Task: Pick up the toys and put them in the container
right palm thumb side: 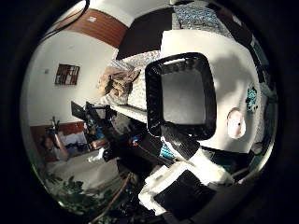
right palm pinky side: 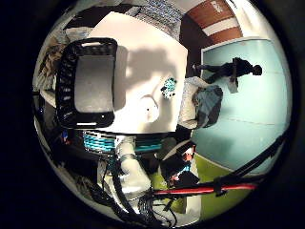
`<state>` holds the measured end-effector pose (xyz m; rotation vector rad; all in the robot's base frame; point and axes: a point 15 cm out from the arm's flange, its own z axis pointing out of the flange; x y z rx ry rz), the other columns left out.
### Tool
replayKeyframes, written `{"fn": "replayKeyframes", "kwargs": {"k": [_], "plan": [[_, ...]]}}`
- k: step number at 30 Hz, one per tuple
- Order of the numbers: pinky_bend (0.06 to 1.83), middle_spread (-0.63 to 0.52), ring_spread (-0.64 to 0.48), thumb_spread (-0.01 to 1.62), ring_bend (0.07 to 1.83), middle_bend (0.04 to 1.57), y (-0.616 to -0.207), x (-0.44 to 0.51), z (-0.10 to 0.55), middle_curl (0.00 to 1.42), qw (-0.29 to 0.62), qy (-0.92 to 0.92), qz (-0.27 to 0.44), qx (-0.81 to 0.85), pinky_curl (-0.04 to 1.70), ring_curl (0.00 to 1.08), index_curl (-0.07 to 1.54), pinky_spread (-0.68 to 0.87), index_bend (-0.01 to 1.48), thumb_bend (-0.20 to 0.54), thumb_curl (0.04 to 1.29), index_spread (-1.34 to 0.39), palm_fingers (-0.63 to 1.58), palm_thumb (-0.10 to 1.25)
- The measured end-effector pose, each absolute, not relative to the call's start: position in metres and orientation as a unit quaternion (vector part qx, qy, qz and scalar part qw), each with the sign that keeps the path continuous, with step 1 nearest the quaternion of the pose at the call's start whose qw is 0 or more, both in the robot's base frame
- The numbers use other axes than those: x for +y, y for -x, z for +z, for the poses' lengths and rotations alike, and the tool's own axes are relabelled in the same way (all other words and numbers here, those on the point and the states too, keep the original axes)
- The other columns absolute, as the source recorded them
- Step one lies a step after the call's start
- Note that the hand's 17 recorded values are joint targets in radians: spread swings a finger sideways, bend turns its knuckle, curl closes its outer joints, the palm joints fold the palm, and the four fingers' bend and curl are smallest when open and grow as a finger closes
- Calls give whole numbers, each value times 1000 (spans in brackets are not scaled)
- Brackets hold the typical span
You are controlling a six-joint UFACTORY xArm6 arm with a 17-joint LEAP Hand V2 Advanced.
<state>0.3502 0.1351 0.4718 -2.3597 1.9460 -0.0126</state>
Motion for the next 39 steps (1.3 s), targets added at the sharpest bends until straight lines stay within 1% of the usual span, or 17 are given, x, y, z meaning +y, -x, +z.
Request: {"fn": "replayKeyframes", "kwargs": {"k": [8, 17, 23, 26, 30, 35, 39], "plan": [[680, 48, 216, 1153, 408, 194, -371, 85, 471, 315, 45, 734, -10, 678, 236, 238, 284, 494, 162, -19, 345, -296, 133, 637], [684, 46, 206, 1154, 445, 199, -396, -15, 468, 320, 47, 669, -20, 742, 236, 246, 271, 493, 151, -22, 342, -277, 149, 617], [693, 88, 211, 1157, 453, 201, -408, -90, 445, 328, 35, 603, -6, 797, 234, 243, 267, 489, 155, -22, 333, -198, 143, 584], [738, 160, 242, 1158, 482, 185, -417, -119, 430, 318, 34, 572, -3, 819, 245, 247, 261, 505, 144, -20, 333, -143, 119, 578], [795, 217, 279, 1167, 499, 198, -428, -142, 415, 316, 35, 532, -3, 846, 257, 246, 257, 525, 151, -19, 331, -86, 91, 569], [781, 240, 289, 1169, 470, 207, -449, -156, 401, 323, 48, 502, -15, 863, 248, 235, 264, 532, 159, -19, 328, -59, 61, 570], [795, 253, 305, 1169, 450, 186, -466, -171, 380, 312, 52, 480, -20, 875, 252, 233, 270, 539, 156, -19, 327, -73, 11, 570]]}}
